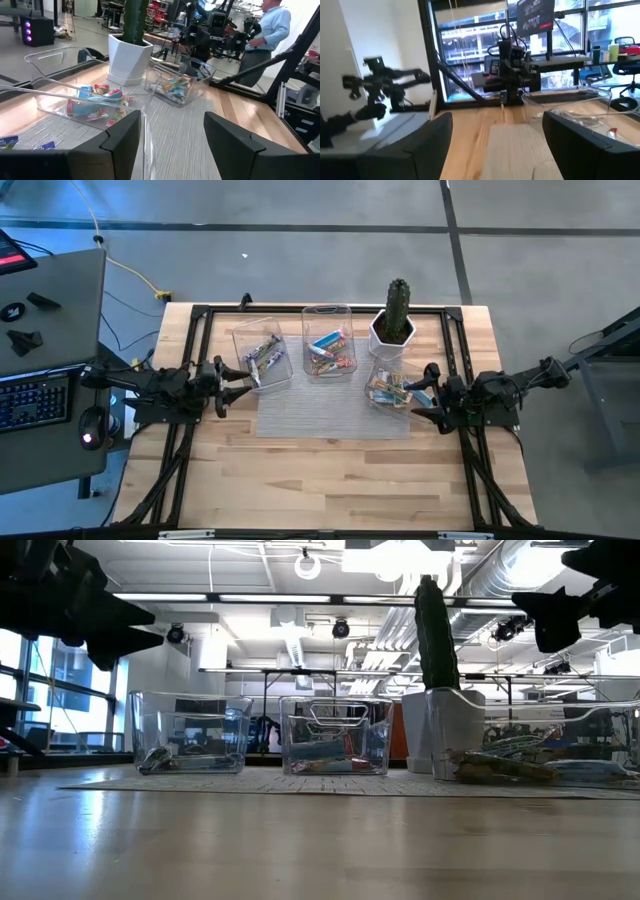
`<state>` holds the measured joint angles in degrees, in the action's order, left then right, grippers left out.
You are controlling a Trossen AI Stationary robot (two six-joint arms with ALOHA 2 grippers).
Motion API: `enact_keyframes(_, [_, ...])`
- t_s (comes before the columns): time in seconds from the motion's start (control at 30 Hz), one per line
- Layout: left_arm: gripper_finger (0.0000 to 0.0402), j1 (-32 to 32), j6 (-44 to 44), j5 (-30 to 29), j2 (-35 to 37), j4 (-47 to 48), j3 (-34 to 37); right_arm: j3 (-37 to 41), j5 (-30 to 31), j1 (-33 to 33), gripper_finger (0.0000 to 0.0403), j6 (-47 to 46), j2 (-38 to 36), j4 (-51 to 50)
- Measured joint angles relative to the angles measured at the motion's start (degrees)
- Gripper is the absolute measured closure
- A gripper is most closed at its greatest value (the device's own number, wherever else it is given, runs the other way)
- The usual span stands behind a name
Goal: Pick and place Granola Bars by type
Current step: Return to Home Position
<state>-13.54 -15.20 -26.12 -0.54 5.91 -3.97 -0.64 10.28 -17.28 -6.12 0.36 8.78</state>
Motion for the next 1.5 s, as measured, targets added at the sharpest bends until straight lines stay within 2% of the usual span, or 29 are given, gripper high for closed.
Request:
enact_keyframes(0.23, [0.0188, 0.0, 0.0, 0.0, 0.0, 0.0, 0.0, 0.0, 2.2, 0.0, 0.0109, -0.4, 0.0, -5.4])
enact_keyframes(1.5, [0.0188, 0.0, -0.1, 0.0, 0.0, 0.2, 0.0, -0.1, 2.8, 0.0, 0.0109, -1.3, 0.0, -5.5])
